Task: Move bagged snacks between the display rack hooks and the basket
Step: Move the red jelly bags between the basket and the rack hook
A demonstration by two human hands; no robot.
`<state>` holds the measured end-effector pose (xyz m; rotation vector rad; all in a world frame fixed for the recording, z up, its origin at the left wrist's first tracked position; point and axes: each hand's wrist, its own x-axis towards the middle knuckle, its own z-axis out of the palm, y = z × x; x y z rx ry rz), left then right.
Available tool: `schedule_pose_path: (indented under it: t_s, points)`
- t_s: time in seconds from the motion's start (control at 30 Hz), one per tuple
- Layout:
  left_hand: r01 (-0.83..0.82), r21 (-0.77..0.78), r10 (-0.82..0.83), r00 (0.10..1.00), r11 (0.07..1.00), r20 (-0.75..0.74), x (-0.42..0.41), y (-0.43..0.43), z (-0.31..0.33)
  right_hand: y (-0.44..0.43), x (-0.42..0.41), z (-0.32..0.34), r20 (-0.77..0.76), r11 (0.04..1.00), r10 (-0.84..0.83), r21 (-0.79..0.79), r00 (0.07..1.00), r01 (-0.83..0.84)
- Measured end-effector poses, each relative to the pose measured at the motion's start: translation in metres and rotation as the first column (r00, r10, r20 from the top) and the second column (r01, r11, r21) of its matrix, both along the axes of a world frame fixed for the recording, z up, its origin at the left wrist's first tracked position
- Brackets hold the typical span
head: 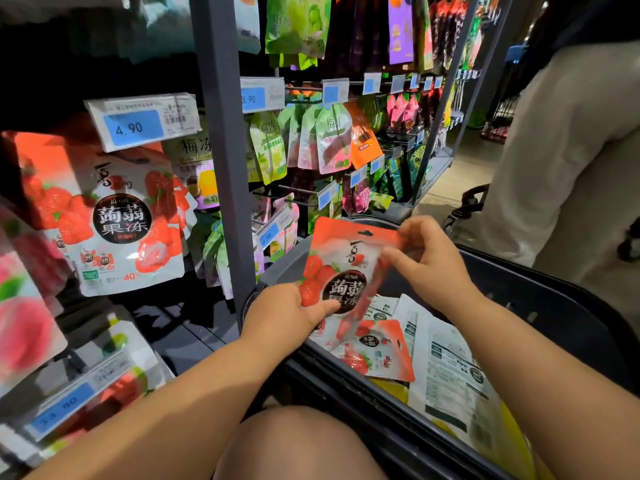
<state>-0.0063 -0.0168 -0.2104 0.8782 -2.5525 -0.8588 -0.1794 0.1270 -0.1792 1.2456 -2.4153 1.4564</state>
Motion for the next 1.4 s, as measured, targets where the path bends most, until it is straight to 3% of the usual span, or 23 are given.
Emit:
schedule_pose_path:
  t_s: [0.1,0.2,0.4,0.5,0.77,1.03,1.2,1.4]
  points:
    - [-0.067,-0.020,0.067,0.998,0.998,-0.013,-0.002,0.001,-0.001,0.014,-0.029,-0.030,0.054,0.929,0.034,0.367,0.998,-0.052]
    - [-0.078,-0.024,0.078,0.997,0.997,-0.010,0.000,0.006,0.002,0.026,-0.039,-0.055,0.231,0.726,0.194,0.620,0.954,-0.297]
    - [-0.069,-0.034,0.070,0.997,0.997,0.034,0.005,0.007,0.004,0.027,-0.031,-0.079,0.309,0.407,0.300,0.814,0.903,-0.414]
    - [-0.067,-0.030,0.068,0.997,0.997,0.039,0.005,0.006,0.002,0.026,-0.029,-0.085,0.253,0.335,0.341,0.867,0.905,-0.368]
    - [-0.047,-0.015,0.047,0.998,0.999,0.034,0.003,0.009,0.002,0.030,-0.025,-0.084,0.197,0.365,0.320,0.877,0.927,-0.312]
    - [-0.040,-0.043,0.041,0.998,0.998,0.040,0.004,0.007,0.002,0.027,-0.024,-0.075,0.290,0.581,0.247,0.719,0.925,-0.380]
    - [-0.053,-0.045,0.054,0.998,0.998,0.030,0.003,0.009,0.002,0.025,-0.023,-0.069,0.224,0.602,0.243,0.728,0.944,-0.328]
    - [-0.071,-0.057,0.072,0.997,0.996,0.005,0.003,0.009,0.002,0.016,-0.017,-0.043,0.171,0.708,0.309,0.615,0.936,-0.346]
